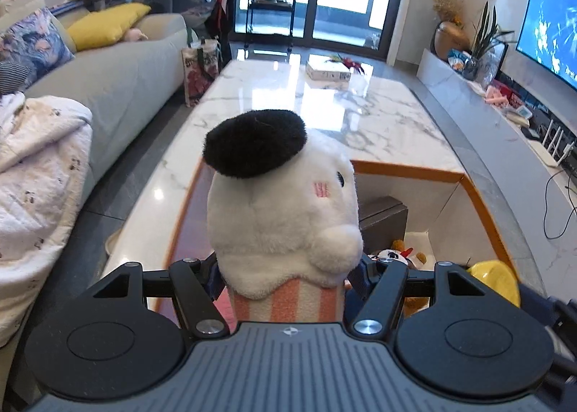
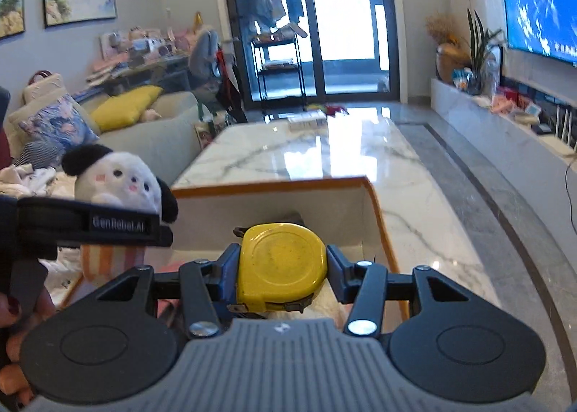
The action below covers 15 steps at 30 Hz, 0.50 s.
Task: Organize objects
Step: 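Lift the dog plush and tape measure and carry both over the orange box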
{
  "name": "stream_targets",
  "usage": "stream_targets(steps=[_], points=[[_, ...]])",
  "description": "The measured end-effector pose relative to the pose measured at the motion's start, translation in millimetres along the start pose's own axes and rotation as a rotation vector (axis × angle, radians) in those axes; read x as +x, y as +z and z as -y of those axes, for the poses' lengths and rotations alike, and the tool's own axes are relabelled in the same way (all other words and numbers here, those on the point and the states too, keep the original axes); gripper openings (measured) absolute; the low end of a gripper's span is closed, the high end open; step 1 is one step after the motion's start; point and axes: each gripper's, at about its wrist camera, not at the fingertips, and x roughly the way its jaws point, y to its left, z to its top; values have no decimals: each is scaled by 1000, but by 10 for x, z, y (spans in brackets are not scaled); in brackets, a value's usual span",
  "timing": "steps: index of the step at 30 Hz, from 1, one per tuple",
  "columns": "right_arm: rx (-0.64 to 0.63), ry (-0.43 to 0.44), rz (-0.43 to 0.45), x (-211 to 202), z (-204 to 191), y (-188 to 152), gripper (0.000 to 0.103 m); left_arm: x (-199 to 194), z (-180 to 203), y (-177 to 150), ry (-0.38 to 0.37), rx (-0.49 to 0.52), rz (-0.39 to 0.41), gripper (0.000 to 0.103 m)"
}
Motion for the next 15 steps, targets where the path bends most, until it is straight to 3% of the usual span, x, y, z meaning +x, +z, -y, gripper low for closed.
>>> stream_targets(steps=[8, 15], points=[[-15, -20, -84, 331, 27, -162, 52, 361, 136, -113, 26, 35, -115, 76], [-15, -28, -109, 412, 50, -175, 52, 464, 21, -145, -13, 14, -189, 79]])
